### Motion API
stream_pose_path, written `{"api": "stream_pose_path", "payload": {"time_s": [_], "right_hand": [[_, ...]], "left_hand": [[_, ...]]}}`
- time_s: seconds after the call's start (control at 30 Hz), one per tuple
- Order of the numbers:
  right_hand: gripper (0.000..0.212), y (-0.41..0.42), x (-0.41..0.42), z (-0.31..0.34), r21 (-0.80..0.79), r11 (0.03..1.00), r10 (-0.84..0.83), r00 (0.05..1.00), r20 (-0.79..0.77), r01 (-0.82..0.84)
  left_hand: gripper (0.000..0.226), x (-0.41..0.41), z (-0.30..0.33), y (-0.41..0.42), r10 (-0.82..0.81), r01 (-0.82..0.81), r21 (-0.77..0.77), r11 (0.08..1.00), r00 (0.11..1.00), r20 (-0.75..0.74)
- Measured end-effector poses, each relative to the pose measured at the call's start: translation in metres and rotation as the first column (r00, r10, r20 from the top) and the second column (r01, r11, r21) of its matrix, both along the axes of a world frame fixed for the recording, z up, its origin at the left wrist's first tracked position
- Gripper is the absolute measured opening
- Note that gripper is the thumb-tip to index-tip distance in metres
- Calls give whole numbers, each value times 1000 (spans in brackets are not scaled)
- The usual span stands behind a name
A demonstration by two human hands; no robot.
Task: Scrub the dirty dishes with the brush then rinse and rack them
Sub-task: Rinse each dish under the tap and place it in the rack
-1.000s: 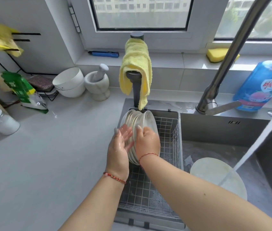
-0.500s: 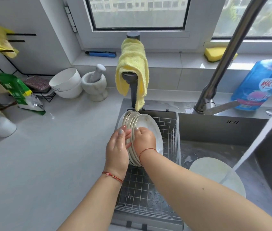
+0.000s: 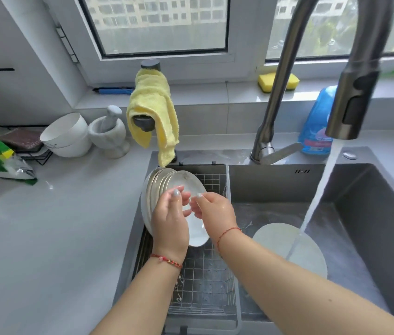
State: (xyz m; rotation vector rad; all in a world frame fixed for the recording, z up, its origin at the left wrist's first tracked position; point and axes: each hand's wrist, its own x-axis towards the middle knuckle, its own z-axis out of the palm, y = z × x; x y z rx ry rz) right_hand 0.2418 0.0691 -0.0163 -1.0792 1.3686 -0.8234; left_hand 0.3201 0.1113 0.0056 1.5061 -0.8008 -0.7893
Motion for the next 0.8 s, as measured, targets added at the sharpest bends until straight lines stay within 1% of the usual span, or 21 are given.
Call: {"api": "stream_pose_path", "payload": {"time_s": [0.1, 0.17, 0.2, 0.27, 0.33, 0.4, 0.5, 0.53, 0.6, 0.63, 0.67, 0.73, 0.8], "right_hand": [[27, 12, -49, -3, 12, 998, -61, 998, 10, 61], [27, 18, -83, -6, 24, 993, -115, 993, 5, 115], [27, 21, -102, -10, 32, 989, -144, 989, -18, 145], [29, 23, -132, -20, 69, 985, -149, 983, -103, 156], [26, 24, -162, -39, 169, 976, -108, 976, -187, 140], [23, 23, -187, -61, 265, 958, -27, 959, -284, 105], [17, 20, -229, -90, 317, 944, 67, 884, -463, 95], [15, 18, -243, -99, 336, 938, 110, 840, -532, 90], [16, 12, -263, -112, 397, 916, 246, 709, -661, 53], [22, 10, -272, -118, 421, 906, 292, 648, -703, 49], [28, 8, -279, -123, 449, 892, 325, 610, -723, 57], [36, 6, -289, -133, 496, 864, 372, 563, -739, 81], [36, 4, -293, -143, 546, 834, 432, 522, -736, 80]], "left_hand": [[25, -36, -1, -9, -138, 137, 34, 990, 990, 24], [20, -62, -10, -16, -250, 241, 134, 961, 967, 57], [17, -78, -17, -20, -320, 301, 198, 933, 945, 73], [12, -105, -34, -27, -452, 398, 340, 852, 887, 93], [11, -129, -53, -33, -564, 449, 487, 749, 818, 115], [11, -145, -72, -35, -639, 442, 610, 658, 756, 142], [13, -162, -98, -34, -743, 387, 750, 537, 637, 204], [15, -166, -107, -34, -771, 361, 785, 502, 598, 218], [25, -167, -122, -33, -811, 288, 846, 448, 530, 248], [27, -166, -131, -33, -821, 252, 868, 427, 510, 255], [26, -165, -138, -31, -828, 221, 886, 407, 500, 256], [24, -162, -154, -28, -833, 159, 916, 368, 494, 249], [25, -159, -167, -26, -836, 106, 939, 327, 497, 235]]}}
